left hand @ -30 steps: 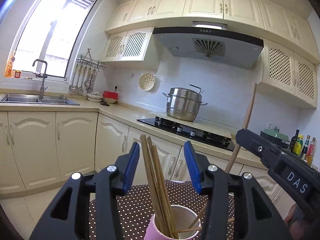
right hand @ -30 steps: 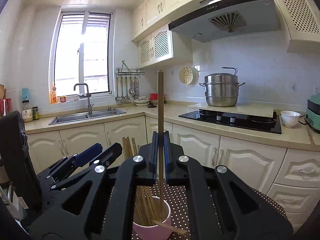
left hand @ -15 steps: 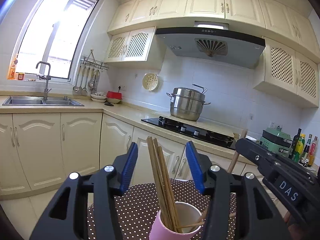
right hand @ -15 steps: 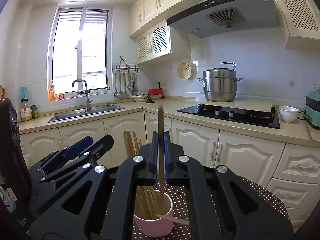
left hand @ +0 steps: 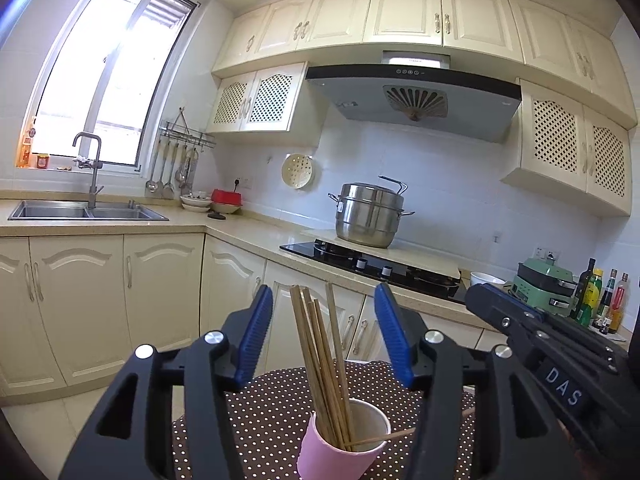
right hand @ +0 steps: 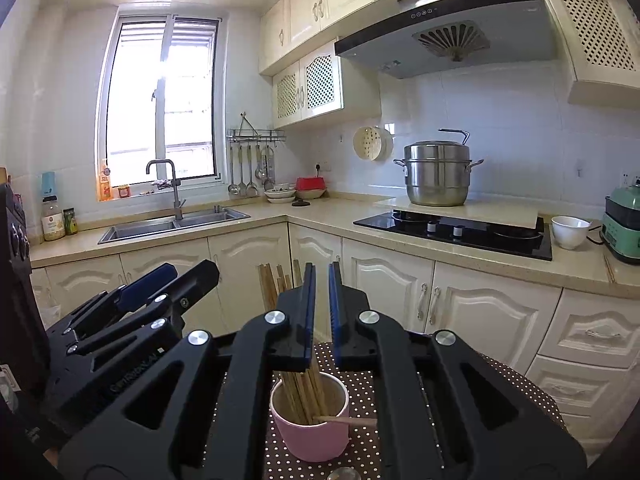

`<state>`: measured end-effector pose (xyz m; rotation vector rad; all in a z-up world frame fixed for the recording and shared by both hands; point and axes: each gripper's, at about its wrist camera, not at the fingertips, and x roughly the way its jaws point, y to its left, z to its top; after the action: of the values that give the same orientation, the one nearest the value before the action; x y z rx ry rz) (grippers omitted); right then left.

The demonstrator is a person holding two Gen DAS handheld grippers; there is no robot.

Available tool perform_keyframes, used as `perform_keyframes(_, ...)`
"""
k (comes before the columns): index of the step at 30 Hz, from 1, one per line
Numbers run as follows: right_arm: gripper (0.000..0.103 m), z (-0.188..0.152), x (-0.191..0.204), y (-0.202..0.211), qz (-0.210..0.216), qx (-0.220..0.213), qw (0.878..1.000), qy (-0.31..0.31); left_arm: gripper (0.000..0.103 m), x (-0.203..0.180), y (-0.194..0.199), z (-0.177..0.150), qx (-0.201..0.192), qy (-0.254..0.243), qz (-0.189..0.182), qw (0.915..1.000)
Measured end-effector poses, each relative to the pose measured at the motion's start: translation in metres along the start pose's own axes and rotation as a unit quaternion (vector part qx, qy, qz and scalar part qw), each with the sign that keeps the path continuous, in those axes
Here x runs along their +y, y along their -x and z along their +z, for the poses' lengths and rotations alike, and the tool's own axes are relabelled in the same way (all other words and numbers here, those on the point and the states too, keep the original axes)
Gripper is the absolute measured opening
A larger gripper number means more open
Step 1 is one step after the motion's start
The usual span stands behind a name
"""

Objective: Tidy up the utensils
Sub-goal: 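Open both grippers and withdraw from the pink cup, then move both grippers down toward the utensils beside the pink cup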

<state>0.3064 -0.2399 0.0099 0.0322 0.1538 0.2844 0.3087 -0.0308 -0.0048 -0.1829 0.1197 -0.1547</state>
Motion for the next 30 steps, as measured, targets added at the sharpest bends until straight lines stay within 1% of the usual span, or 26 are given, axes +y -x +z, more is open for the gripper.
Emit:
perform_keyframes(1,0.008,0.0,0.0,0.003,0.0,0.0,1.0,0.0,0.054,-0.002,0.002,0.001,0.003,-0.001,-0.002,1.0)
perform_keyframes(4,0.008,0.0,0.001,0.012,0.0,0.002,1.0,0.002,0.054,-0.005,0.01,0.003,0.028,-0.003,-0.023,0.9993)
perform_keyframes(8,0.008,-0.005,0.003,0.026,-0.001,0.009,1.0,0.002,0.056,-0.011,0.028,-0.001,0.029,-0.013,-0.026,0.9991)
perform_keyframes(10,0.008,-0.009,0.003,0.033,-0.004,0.013,1.0,0.003,0.059,-0.014,0.037,-0.004,0.037,-0.017,-0.032,0.9987)
perform_keyframes(12,0.009,-0.014,0.002,0.04,-0.005,0.019,1.0,0.0,0.06,-0.017,0.042,-0.007,0.048,-0.02,-0.037,0.998)
perform_keyframes(13,0.012,-0.016,0.001,0.044,-0.007,0.021,1.0,-0.002,0.06,-0.019,0.045,-0.009,0.058,-0.022,-0.039,0.9973)
perform_keyframes(15,0.021,-0.021,-0.001,0.053,-0.011,0.025,1.0,-0.007,0.06,-0.024,0.049,-0.014,0.075,-0.03,-0.043,0.9958)
perform_keyframes(16,0.029,-0.024,-0.003,0.057,-0.012,0.027,1.0,-0.009,0.06,-0.025,0.051,-0.017,0.082,-0.032,-0.045,0.9951)
perform_keyframes(18,0.041,-0.029,-0.005,0.067,-0.016,0.029,0.999,-0.012,0.061,-0.024,0.054,-0.023,0.109,-0.032,-0.06,0.9917)
perform_keyframes(19,0.05,-0.033,-0.007,0.072,-0.021,0.032,0.999,-0.013,0.062,-0.023,0.053,-0.026,0.122,-0.032,-0.064,0.9899)
perform_keyframes(22,0.05,-0.046,-0.015,0.081,-0.029,0.048,0.998,-0.018,0.062,-0.019,0.048,-0.039,0.172,-0.031,-0.076,0.9817)
perform_keyframes(25,0.054,-0.063,-0.025,0.084,-0.039,0.073,0.996,-0.023,0.062,-0.011,0.039,-0.055,0.225,-0.028,-0.084,0.9702)
perform_keyframes(28,0.056,-0.082,-0.032,0.083,-0.045,0.104,0.993,-0.031,0.062,-0.004,0.027,-0.077,0.285,-0.042,-0.07,0.9549)
perform_keyframes(30,0.057,-0.099,-0.036,0.079,-0.048,0.132,0.99,-0.034,0.062,-0.001,0.018,-0.094,0.328,-0.054,-0.064,0.9411)
